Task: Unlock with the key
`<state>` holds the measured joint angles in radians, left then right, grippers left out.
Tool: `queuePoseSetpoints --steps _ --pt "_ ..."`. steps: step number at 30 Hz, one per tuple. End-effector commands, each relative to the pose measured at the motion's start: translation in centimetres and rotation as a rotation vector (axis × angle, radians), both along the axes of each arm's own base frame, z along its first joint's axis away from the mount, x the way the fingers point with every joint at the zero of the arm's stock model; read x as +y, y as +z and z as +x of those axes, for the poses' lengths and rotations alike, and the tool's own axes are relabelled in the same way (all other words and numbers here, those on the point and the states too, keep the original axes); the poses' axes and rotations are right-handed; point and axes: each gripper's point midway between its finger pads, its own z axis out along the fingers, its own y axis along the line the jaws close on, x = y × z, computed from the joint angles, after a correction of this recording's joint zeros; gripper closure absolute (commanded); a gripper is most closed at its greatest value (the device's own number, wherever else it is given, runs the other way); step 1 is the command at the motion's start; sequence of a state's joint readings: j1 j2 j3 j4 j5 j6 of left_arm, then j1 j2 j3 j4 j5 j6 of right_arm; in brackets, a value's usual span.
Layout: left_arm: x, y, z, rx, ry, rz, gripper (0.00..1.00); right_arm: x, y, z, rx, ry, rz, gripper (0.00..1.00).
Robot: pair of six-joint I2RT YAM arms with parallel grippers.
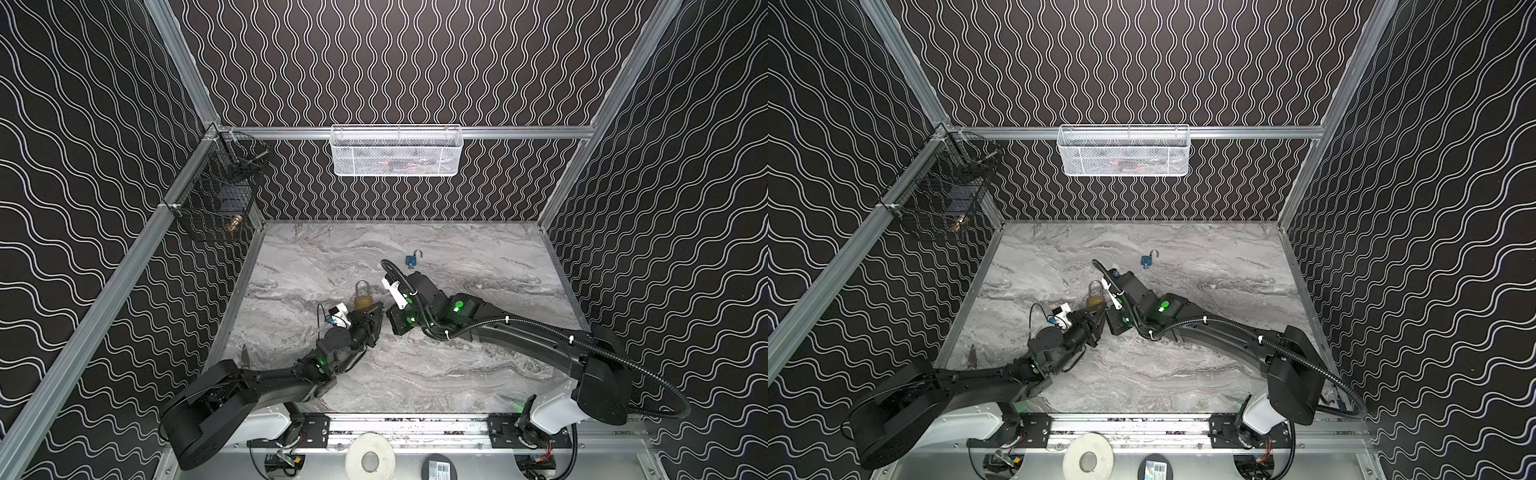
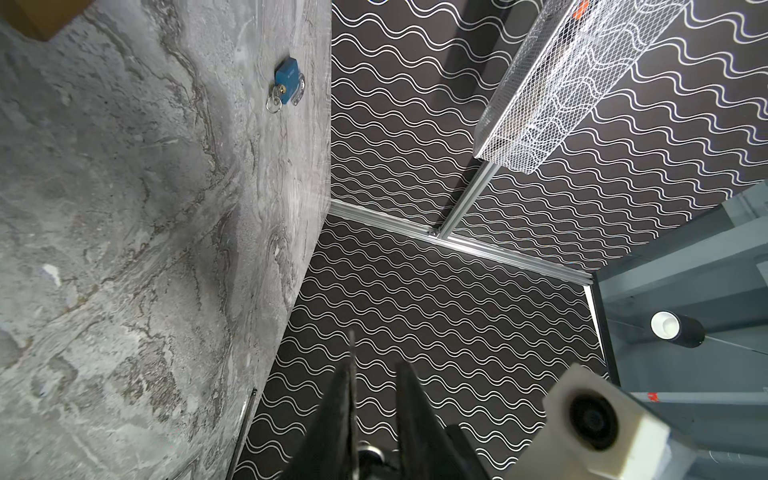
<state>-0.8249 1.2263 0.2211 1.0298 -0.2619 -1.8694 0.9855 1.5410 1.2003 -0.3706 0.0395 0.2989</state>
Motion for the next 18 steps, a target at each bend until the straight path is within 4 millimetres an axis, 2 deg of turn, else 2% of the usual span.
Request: queuePoseSetpoints --steps 1,8,16,18 --pt "0.2 0.7 0.0 -0.033 0.004 0.007 0.79 0.0 0.5 0.0 -0.011 -0.002 0.012 1.0" --pt "0.2 1.0 0.1 -0.041 0.0 0.025 0.83 0.0 0.7 0.1 -0.015 -0.002 0.017 1.0" --pt "-0.6 1.5 0.2 -0.07 -0.03 0.055 1.0 0.1 0.9 0.2 -0.024 -0.001 0.019 1.0" --pt "-0.7 1.7 0.1 -0.086 -0.034 0.065 1.0 0.0 1.0 0.3 -0.029 -0.005 0.014 1.0"
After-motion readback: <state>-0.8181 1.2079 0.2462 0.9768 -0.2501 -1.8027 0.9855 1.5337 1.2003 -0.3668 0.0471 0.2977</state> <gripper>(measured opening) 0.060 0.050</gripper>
